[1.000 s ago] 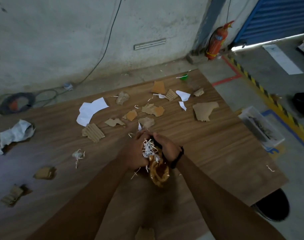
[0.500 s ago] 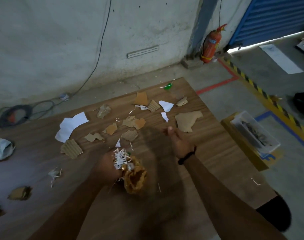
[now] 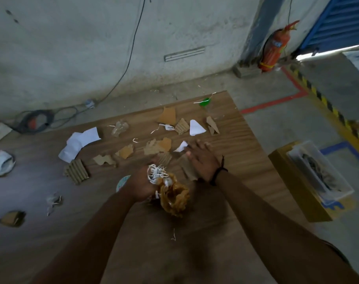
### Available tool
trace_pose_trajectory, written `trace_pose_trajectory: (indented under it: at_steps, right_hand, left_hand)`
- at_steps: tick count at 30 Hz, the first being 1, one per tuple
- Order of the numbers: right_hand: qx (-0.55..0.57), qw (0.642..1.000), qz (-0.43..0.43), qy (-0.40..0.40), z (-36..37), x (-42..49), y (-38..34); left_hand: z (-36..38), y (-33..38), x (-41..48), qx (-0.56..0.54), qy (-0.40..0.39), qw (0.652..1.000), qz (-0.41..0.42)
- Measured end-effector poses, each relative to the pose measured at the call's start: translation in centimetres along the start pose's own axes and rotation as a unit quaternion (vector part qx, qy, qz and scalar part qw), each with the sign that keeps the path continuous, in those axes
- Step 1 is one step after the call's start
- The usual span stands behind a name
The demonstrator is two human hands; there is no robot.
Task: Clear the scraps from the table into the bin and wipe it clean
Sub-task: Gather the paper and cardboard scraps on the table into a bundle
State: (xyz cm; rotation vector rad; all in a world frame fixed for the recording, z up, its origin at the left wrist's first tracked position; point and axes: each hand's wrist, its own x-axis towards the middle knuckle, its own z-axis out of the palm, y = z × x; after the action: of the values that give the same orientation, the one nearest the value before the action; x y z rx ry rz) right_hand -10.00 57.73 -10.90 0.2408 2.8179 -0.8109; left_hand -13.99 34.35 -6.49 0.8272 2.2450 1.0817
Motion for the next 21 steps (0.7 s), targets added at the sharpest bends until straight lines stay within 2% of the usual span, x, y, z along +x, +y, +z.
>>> trace_pose_trajectory:
  at_steps: [3, 6, 9, 11, 14, 17, 19, 21]
  right_hand:
    - [0.173, 0.984, 0.001, -0.041, 1.2, -1.2, -1.7]
    - [0.430, 0.900, 0.057, -0.045, 0.9, -3.1, -3.2]
    - [0.520, 0.854, 0.028, -0.018, 1.2, -5.2, -3.9]
    - [0.557, 0.830, 0.015, 0.010, 1.5, -6.5, -3.8]
    - [0.566, 0.822, -0.002, 0.061, 1.7, -7.5, -4.2]
    - [0.564, 0.813, 0.008, 0.144, 1.8, -7.9, -4.6]
    - [0.533, 0.825, 0.018, 0.185, 1.7, -8.1, -4.1]
    - [0.520, 0.831, 0.018, 0.199, 1.4, -8.7, -3.1]
  left_hand:
    - [2.7, 1.3, 0.9, -0.022, 0.022, 0.999, 0.031]
    - [4.6, 1.8, 1.1, -0.087, 0.074, 0.992, 0.045]
    - [6.7, 2.0, 1.4, -0.172, 0.149, 0.973, 0.041]
    - [7.9, 2.4, 1.6, -0.218, 0.203, 0.955, 0.012]
    - [8.3, 3.1, 1.4, -0.258, 0.196, 0.944, -0.054]
    - [9.8, 2.9, 1.7, -0.243, 0.215, 0.944, -0.063]
    - [10.4, 4.0, 1.8, -0.228, 0.215, 0.949, -0.039]
    - [10.5, 5.2, 1.6, -0.236, 0.137, 0.962, -0.028]
